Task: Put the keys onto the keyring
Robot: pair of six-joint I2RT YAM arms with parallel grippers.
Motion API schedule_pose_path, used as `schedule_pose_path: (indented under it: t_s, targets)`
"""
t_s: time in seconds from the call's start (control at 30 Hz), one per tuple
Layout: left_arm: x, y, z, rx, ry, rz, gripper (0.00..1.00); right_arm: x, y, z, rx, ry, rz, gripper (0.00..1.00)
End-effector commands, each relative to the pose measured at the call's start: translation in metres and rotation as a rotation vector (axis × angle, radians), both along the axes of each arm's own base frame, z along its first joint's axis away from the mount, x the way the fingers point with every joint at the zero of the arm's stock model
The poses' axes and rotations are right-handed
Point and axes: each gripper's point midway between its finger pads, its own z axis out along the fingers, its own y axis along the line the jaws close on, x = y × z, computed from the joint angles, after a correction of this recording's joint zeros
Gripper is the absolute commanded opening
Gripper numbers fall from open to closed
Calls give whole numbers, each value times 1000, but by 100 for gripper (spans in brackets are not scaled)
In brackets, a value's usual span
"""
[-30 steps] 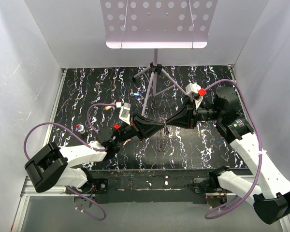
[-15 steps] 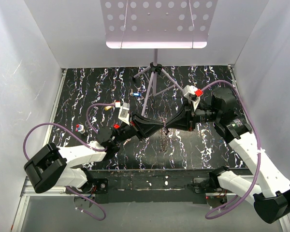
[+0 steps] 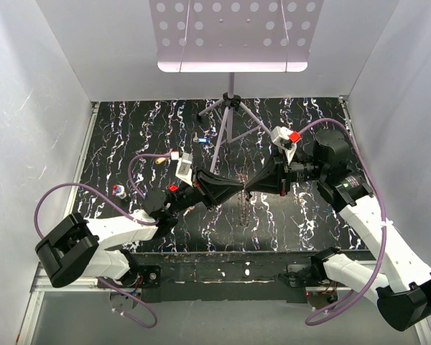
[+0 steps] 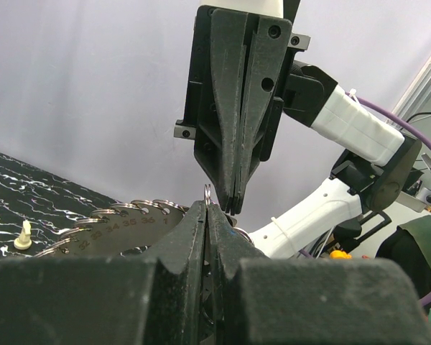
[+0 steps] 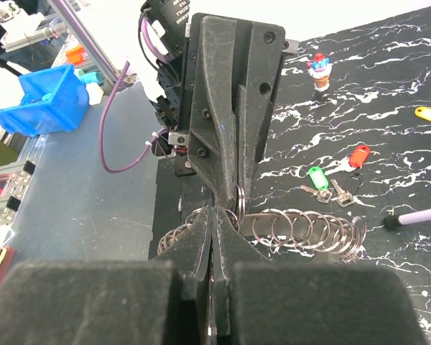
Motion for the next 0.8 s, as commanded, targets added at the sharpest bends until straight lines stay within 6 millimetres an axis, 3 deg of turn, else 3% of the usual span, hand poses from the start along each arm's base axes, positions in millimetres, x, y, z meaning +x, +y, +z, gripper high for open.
schedule_pose_path:
  t_s: [0.0, 0.23, 0.33, 0.43, 0.7, 0.77]
  targets:
    - [-20, 26, 68, -218, -176, 4, 0, -7, 2, 6, 27, -18, 54, 1]
    - [-21, 26, 68, -222, -175, 1, 0, -7, 2, 3, 21, -8, 48, 13]
    - [-20, 26, 69, -222, -177, 1, 0, -6, 3, 3, 20, -1, 46, 12]
    - [-21, 27, 69, -223, -178, -1, 0, -5, 3, 2, 20, 2, 47, 1]
    - [-22, 28, 65, -214, -176, 4, 0, -21, -1, 10, 43, -61, 143, 1]
    - [-22, 30, 64, -202, -182, 17, 0, -24, -5, 15, 48, -132, 146, 17]
